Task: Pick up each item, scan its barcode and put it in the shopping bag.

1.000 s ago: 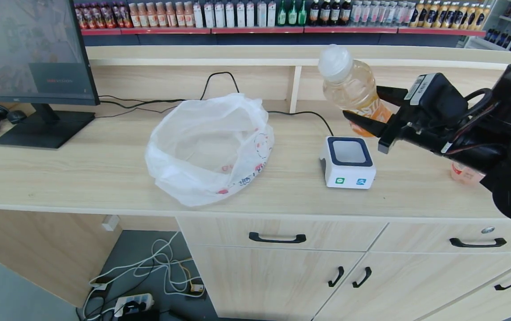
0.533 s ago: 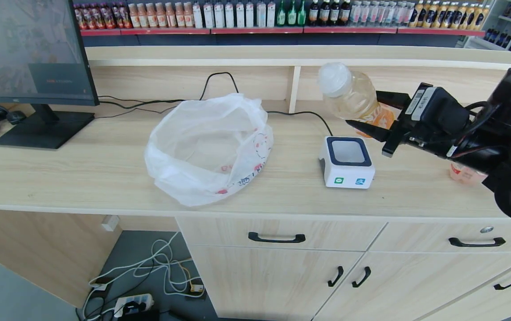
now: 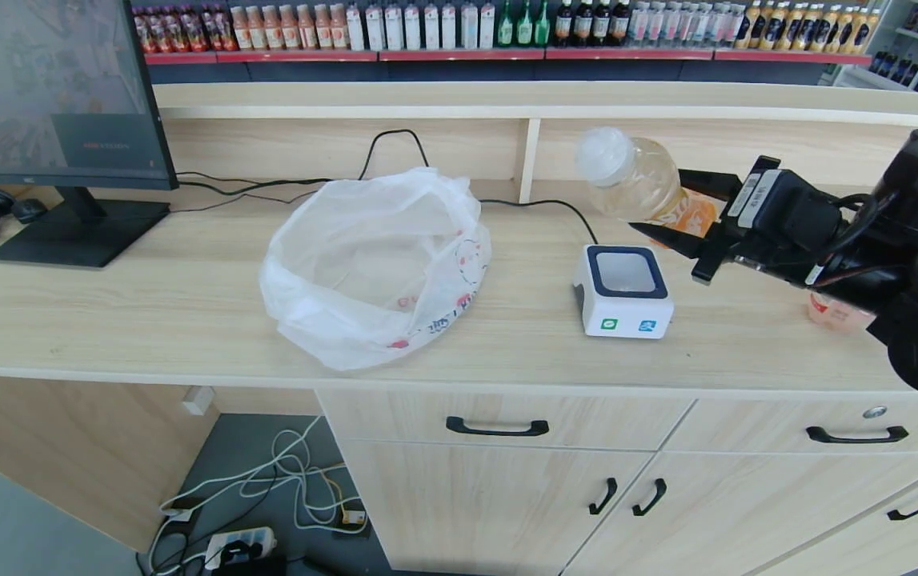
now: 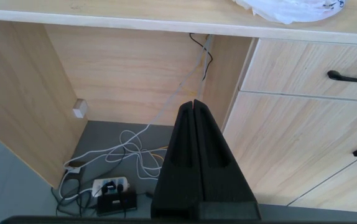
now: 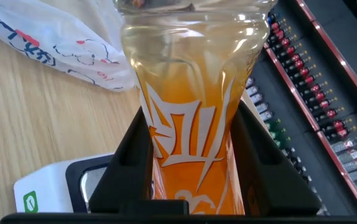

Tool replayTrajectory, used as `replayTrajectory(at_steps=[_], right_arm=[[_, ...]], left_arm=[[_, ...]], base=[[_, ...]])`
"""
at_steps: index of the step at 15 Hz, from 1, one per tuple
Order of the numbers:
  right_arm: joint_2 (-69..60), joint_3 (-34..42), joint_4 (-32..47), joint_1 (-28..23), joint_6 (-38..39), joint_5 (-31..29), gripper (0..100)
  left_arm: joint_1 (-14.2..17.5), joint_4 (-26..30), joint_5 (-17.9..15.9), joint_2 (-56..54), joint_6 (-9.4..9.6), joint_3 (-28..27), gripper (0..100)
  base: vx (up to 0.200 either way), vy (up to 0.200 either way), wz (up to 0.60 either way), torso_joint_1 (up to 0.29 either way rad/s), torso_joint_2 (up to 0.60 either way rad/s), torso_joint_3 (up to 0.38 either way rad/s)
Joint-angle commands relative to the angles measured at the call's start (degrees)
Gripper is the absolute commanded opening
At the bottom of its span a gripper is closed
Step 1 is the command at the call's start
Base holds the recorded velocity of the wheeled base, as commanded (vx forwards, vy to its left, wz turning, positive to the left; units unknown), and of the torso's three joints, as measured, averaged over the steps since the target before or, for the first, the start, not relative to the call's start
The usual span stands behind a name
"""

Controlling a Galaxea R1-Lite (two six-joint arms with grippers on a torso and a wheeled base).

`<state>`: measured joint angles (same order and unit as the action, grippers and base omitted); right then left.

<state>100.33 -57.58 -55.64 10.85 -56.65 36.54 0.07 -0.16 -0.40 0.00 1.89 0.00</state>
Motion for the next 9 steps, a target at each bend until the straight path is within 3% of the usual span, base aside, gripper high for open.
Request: replayTrajectory(at_steps=[1, 9], right_arm=[[0.57, 0.10, 0.00, 0.14, -0.22, 0.29, 0], [1.27, 2.29, 0.00, 0.14, -1.27, 0.64, 0]], left_arm=[[0.01, -0.02, 0.05, 0.00, -0.13, 0.00, 0], [0.01, -0.02, 0.14, 0.00, -0.22, 0.00, 0]], base=[[0.000, 0.000, 0.00, 0.000, 0.00, 0.000], [0.000, 0.000, 0.00, 0.000, 0.00, 0.000]])
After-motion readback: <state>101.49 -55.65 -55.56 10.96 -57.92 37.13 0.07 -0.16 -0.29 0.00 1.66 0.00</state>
